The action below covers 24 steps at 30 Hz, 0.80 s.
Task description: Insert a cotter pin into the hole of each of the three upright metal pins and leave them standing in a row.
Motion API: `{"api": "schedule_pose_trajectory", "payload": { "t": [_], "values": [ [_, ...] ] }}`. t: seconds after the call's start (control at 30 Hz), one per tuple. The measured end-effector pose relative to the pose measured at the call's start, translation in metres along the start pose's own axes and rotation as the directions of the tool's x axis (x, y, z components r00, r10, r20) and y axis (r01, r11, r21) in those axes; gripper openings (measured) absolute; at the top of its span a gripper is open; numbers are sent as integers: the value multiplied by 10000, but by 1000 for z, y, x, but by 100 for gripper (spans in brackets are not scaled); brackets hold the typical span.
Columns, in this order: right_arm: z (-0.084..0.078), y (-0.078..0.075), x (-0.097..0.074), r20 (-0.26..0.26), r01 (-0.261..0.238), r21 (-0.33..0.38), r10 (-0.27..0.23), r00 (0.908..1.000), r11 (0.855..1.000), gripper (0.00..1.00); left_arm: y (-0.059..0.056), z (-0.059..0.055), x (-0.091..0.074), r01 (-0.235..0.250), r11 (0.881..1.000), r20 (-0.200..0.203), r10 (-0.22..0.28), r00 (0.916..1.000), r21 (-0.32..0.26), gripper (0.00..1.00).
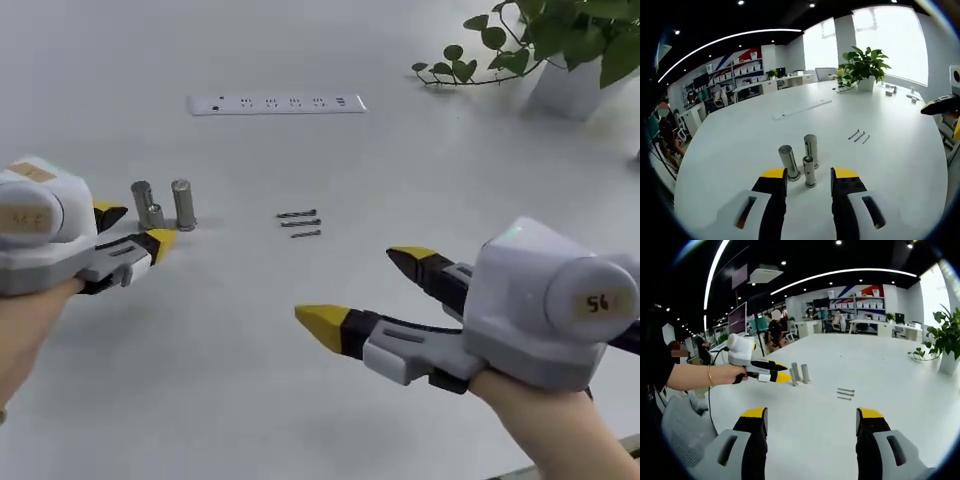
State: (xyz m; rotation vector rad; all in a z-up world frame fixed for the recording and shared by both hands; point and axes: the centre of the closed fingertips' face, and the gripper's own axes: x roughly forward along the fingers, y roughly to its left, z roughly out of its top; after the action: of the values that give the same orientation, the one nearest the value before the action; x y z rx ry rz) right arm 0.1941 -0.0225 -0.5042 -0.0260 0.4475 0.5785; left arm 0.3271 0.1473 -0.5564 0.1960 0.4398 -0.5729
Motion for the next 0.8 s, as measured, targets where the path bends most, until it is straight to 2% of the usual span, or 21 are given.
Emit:
{"api": "schedule_pose_trajectory", "payload": {
  "t": [0.1,0.33,0.8],
  "values": [
    [-3,-2,0,-54,14,63,-14,10000,10000,69,0,-1,6,134,9997,43,-133,9999,-190,28],
    [-10,-5,1,-230,25,145,-22,9997,9999,69,-1,-3,16,242,9996,90,-241,9997,-170,22],
    [-11,-8,6,-337,58,209,-50,9994,9998,67,-1,-8,23,380,9986,14,-380,9993,-374,7]
  ]
}}
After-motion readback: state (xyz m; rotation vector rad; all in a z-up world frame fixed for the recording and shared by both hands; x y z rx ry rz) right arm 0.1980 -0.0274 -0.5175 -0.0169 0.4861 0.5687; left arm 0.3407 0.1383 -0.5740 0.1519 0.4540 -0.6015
